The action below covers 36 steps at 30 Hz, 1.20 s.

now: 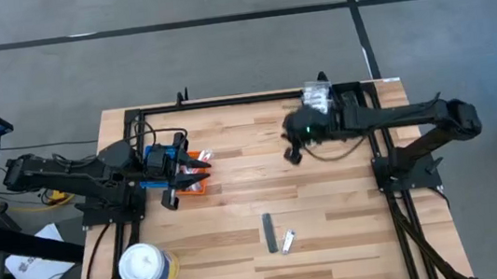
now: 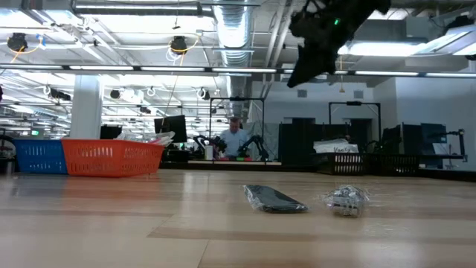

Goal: Pick & Place Travel size toiletries
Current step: Put the black comb into the right black bin

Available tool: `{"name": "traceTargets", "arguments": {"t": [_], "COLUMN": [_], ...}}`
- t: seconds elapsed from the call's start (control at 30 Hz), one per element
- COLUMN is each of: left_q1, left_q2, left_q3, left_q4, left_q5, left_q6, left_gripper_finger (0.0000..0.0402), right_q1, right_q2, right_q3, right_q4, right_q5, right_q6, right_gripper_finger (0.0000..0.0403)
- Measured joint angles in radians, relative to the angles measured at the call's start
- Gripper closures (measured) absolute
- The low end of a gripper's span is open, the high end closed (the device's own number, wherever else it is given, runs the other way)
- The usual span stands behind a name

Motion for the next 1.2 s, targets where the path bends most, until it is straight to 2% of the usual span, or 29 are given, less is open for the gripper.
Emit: {"name": "traceTargets", "arguments": {"t": [0.27,0.53,0.77,1.0,1.07,1.2], "left_q1": [0.000,0.000,0.000,0.000,-0.009,-0.047], "left_q2": [0.000,0.000,0.000,0.000,0.000,0.015], "left_q3": [0.000,0.000,0.000,0.000,0.000,0.037], "left_q4": [-0.001,-0.003,-0.025,-0.052,-0.065,-0.205], "left_q5": [0.000,0.000,0.012,0.185,0.207,0.200], "left_q6": [-0.005,-0.008,-0.042,-0.085,-0.090,-0.090], "left_gripper_finger": [0.0309,0.0309,0.0309,0.0309,0.0309,0.0309], "right_q1": [0.244,0.396,0.456,0.457,0.458,0.456], "right_q2": [0.000,0.000,0.064,0.249,0.308,0.388], "right_q3": [0.000,0.000,0.001,0.007,0.030,0.079], "right_q4": [0.026,0.135,0.195,0.224,0.224,0.219], "right_q5": [-0.011,-0.011,-0.021,-0.048,-0.048,-0.048], "right_q6": [0.011,0.018,0.095,0.123,0.107,0.047], "right_gripper_finger": [0.0402,0.0402,0.0402,0.0402,0.0402,0.0402]}}
